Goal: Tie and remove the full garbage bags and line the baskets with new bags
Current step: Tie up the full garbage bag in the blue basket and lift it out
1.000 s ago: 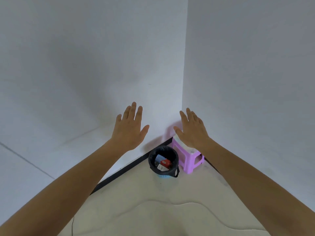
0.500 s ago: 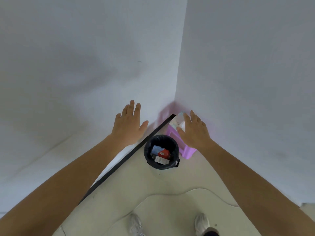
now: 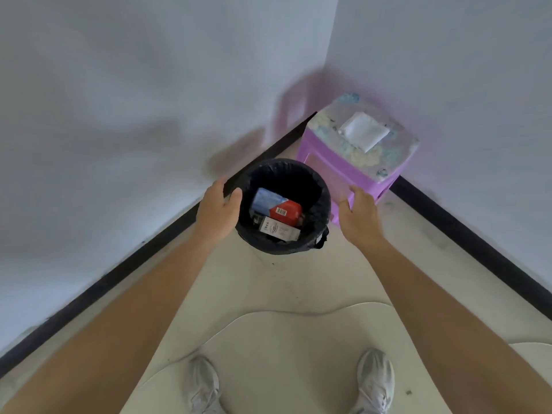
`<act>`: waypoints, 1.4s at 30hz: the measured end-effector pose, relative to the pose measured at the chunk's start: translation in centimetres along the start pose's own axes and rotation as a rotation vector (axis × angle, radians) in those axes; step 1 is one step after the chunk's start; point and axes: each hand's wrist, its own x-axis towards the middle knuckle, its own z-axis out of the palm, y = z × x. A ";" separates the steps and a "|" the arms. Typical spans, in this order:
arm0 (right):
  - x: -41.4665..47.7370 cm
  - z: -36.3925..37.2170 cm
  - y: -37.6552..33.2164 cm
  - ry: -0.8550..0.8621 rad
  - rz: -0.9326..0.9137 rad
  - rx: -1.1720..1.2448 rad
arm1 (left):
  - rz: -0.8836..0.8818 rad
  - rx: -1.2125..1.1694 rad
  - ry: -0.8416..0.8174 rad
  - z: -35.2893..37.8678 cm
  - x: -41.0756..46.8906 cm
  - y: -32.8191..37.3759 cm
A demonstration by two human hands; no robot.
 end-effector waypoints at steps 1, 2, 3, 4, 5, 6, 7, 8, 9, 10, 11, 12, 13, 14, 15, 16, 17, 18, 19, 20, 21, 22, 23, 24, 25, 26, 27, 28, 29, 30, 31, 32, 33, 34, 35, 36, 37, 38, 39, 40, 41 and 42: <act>1.0 2.1 1.9 0.021 0.019 0.029 | -0.061 -0.062 0.006 2.2 1.0 -2.5; 1.9 4.2 3.7 0.034 0.022 0.039 | -0.091 -0.092 0.023 4.2 1.8 -4.8; 2.9 6.3 5.5 0.037 0.021 0.049 | -0.080 -0.087 0.058 6.0 2.8 -7.2; 4.0 8.3 7.1 0.036 0.026 0.072 | -0.044 -0.076 0.104 7.6 3.8 -9.3; 4.9 10.2 8.6 0.032 0.042 0.109 | -0.006 -0.085 0.159 9.0 4.9 -11.4; 5.9 12.0 9.8 0.031 0.069 0.159 | 0.002 -0.127 0.218 10.2 6.1 -13.1; 6.9 13.7 10.9 0.033 0.100 0.223 | -0.038 -0.214 0.280 11.2 7.3 -14.7; 7.8 15.2 11.7 0.031 0.133 0.296 | -0.128 -0.356 0.335 12.0 8.5 -15.9; 8.6 16.6 12.4 0.024 0.166 0.372 | -0.241 -0.532 0.372 12.7 9.5 -16.9; 9.4 17.7 12.9 0.004 0.199 0.449 | -0.358 -0.702 0.370 13.3 10.5 -17.8; 10.2 18.7 13.1 -0.027 0.228 0.531 | -0.441 -0.828 0.320 13.8 11.3 -18.6; 10.9 19.5 13.2 -0.060 0.247 0.628 | -0.472 -0.897 0.228 14.3 12.2 -19.4; 11.4 20.0 13.1 -0.085 0.262 0.731 | -0.465 -0.942 0.114 14.7 12.8 -19.9; 11.8 20.3 12.9 -0.100 0.274 0.835 | -0.440 -0.982 -0.009 15.0 13.2 -20.3; 12.0 20.3 12.8 -0.118 0.280 0.927 | -0.410 -1.024 -0.119 15.1 13.5 -20.7; 12.3 20.1 12.7 -0.148 0.270 0.995 | -0.384 -1.077 -0.193 15.1 13.7 -20.9; 12.4 19.8 12.7 -0.184 0.256 1.050 | -0.365 -1.138 -0.237 14.9 13.8 -21.0; 12.4 19.4 12.6 -0.213 0.248 1.099 | -0.356 -1.183 -0.269 14.4 13.9 -21.0; 12.3 19.0 12.6 -0.230 0.244 1.141 | -0.351 -1.202 -0.303 13.7 13.9 -20.9; 12.3 18.5 12.6 -0.239 0.234 1.173 | -0.342 -1.192 -0.331 13.0 13.9 -20.6; 12.2 18.1 12.5 -0.240 0.207 1.176 | -0.328 -1.150 -0.344 12.3 13.8 -20.1; 12.2 17.5 12.3 -0.229 0.172 1.143 | -0.319 -1.053 -0.298 11.7 13.9 -19.5; 12.2 17.0 11.9 -0.210 0.138 1.096 | -0.326 -0.940 -0.174 11.3 14.1 -19.0; 12.3 16.3 11.4 -0.184 0.116 1.052 | -0.340 -0.831 0.026 10.8 14.5 -18.5; 12.5 15.9 11.1 -0.154 0.097 1.012 | -0.321 -0.762 0.238 10.4 14.9 -18.1; 12.7 15.7 10.8 -0.119 0.059 0.933 | -0.255 -0.714 0.414 9.8 15.3 -17.4; 12.9 15.4 10.6 -0.085 0.004 0.814 | -0.151 -0.638 0.531 9.3 15.4 -16.3; 13.0 15.4 10.5 -0.059 -0.050 0.685 | -0.035 -0.520 0.587 9.0 15.2 -15.0; 13.1 15.6 10.4 -0.028 -0.086 0.573 | 0.085 -0.386 0.595 9.0 14.7 -13.6; 13.2 15.9 10.4 0.005 -0.099 0.487 | 0.206 -0.265 0.560 9.3 14.1 -12.1; 13.2 16.2 10.4 0.037 -0.097 0.417 | 0.318 -0.169 0.493 10.1 13.3 -10.6; 13.2 16.3 10.4 0.064 -0.086 0.351 | 0.413 -0.085 0.399 11.1 12.4 -9.4; 13.2 16.4 10.4 0.083 -0.069 0.284 | 0.484 -0.023 0.294 12.2 11.4 -8.4; 13.2 16.3 10.5 0.100 -0.055 0.228 | 0.535 0.004 0.207 13.3 10.4 -7.6; 13.2 16.3 10.6 0.113 -0.054 0.186 | 0.577 -0.011 0.147 14.0 9.4 -6.8; 13.2 16.3 10.6 0.117 -0.060 0.154 | 0.619 -0.058 0.107 14.4 8.6 -6.1; 13.3 16.3 10.4 0.113 -0.068 0.132 | 0.662 -0.116 0.076 14.6 7.9 -5.3; 13.3 16.3 10.0 0.106 -0.076 0.109 | 0.705 -0.171 0.051 14.7 7.4 -4.4; 13.2 16.3 9.5 0.095 -0.076 0.075 | 0.739 -0.225 0.031 14.7 7.1 -3.5; 13.2 16.2 9.1 0.083 -0.073 0.031 | 0.759 -0.281 0.023 14.7 6.8 -2.6; 13.0 16.0 8.6 0.076 -0.073 -0.034 | 0.773 -0.336 0.029 14.6 6.6 -1.7; 12.9 15.6 8.3 0.081 -0.093 -0.140 | 0.785 -0.380 0.052 14.3 6.5 -0.9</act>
